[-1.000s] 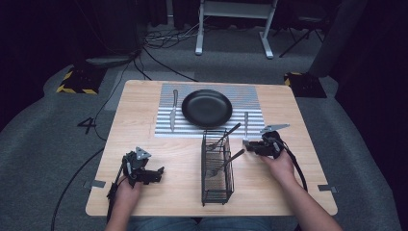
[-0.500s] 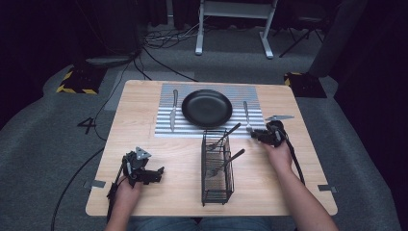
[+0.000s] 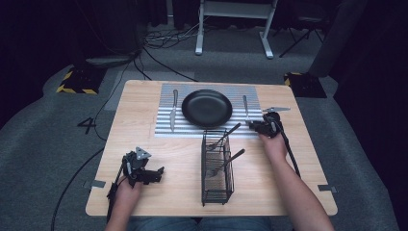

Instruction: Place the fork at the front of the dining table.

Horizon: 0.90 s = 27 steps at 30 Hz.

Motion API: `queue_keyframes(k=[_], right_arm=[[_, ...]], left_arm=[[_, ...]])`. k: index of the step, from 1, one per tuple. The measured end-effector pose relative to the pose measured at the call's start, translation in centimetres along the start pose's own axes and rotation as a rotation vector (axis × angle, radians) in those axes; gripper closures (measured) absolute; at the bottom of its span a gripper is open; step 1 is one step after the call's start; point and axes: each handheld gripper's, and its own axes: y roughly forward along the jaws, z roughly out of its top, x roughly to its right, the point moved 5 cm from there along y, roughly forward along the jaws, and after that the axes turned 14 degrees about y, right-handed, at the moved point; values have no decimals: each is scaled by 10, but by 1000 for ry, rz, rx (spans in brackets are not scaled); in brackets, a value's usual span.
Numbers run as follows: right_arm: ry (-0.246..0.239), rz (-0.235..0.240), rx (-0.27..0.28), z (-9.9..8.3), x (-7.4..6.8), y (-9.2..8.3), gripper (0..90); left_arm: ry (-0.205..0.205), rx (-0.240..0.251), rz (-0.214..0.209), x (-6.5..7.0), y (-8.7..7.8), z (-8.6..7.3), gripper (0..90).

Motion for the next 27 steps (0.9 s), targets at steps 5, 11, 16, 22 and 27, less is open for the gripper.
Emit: queue_keyframes(k=[5, 11, 16, 22, 27], right_arm=[[-2, 4, 2, 3, 5, -2, 590], [-1, 78, 46, 5, -2, -27, 536], [-73, 95, 58, 6, -16, -61, 495], [-121, 136, 48, 3, -30, -99, 421], [-152, 155, 67, -4, -32, -123, 391]], left_arm=[[0, 0, 0, 0, 0, 0, 0], [0, 0, 0, 0, 0, 0, 0], [0, 0, 0, 0, 0, 0, 0], [0, 0, 0, 0, 0, 0, 0], [0, 0, 0, 0, 0, 0, 0]])
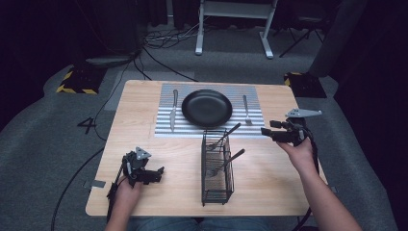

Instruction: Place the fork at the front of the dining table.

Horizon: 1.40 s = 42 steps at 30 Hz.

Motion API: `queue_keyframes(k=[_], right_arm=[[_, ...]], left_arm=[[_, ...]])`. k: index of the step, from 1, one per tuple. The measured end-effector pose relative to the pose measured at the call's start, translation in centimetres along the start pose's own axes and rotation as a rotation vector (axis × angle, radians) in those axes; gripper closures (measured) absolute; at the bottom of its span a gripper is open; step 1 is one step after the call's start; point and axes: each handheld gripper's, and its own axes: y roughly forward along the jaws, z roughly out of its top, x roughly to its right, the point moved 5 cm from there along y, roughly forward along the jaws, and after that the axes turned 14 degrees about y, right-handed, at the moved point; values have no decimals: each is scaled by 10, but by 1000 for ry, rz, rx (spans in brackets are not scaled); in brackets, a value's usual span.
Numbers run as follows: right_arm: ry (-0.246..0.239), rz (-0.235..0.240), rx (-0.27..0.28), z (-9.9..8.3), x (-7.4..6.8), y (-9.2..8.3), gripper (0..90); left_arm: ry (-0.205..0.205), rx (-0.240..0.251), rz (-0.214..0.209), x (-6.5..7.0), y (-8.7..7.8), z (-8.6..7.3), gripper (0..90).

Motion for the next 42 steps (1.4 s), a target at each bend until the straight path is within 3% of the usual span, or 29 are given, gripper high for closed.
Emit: queue_keyframes(k=[14, 20, 25, 29, 31, 35, 42], right_arm=[[0, -34, 0, -22, 19, -36, 346], [-51, -83, -17, -43, 18, -51, 348], [-40, -71, -50, -59, 13, -58, 343], [-29, -60, -39, -70, 8, -61, 243], [-6, -21, -42, -77, 6, -61, 161], [63, 40, -71, -91, 6, -59, 109], [54, -1, -109, -116, 10, -57, 40]], left_arm=[[0, 0, 0, 0, 0, 0, 0], [0, 0, 0, 0, 0, 0, 0], [0, 0, 0, 0, 0, 0, 0], [0, 0, 0, 0, 0, 0, 0], [0, 0, 0, 0, 0, 0, 0], [0, 0, 0, 0, 0, 0, 0], [0, 0, 0, 0, 0, 0, 0]])
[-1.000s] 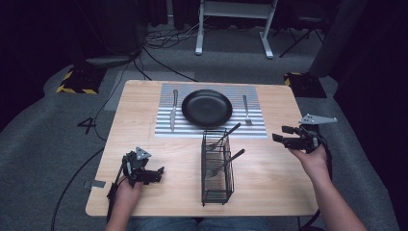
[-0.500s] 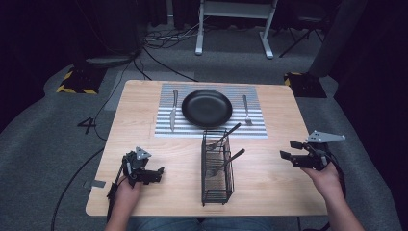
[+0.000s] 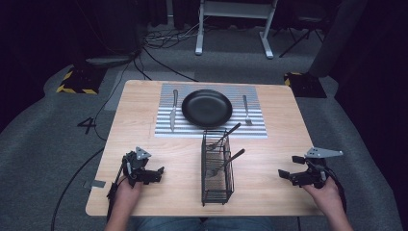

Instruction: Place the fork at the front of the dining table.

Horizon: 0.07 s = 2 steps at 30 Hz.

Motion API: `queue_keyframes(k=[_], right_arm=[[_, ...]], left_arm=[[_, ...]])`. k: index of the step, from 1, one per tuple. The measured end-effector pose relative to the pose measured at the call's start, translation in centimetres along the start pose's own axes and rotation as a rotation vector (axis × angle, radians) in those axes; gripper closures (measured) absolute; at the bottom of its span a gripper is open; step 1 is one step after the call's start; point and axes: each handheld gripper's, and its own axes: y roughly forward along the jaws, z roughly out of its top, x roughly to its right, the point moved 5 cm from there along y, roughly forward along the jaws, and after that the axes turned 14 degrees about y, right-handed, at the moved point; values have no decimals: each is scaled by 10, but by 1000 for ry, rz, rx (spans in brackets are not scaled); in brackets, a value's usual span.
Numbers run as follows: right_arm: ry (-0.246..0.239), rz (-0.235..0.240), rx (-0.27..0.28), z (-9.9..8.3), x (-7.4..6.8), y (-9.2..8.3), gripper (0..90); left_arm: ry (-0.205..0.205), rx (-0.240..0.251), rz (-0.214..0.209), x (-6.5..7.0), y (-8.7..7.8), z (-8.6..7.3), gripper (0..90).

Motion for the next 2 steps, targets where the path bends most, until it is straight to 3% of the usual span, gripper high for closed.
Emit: queue_keyframes(k=[2], right_arm=[[18, 16, -21, -8, 2, 2, 25]], left_arm=[[0, 0, 0, 0, 0, 0, 0]])
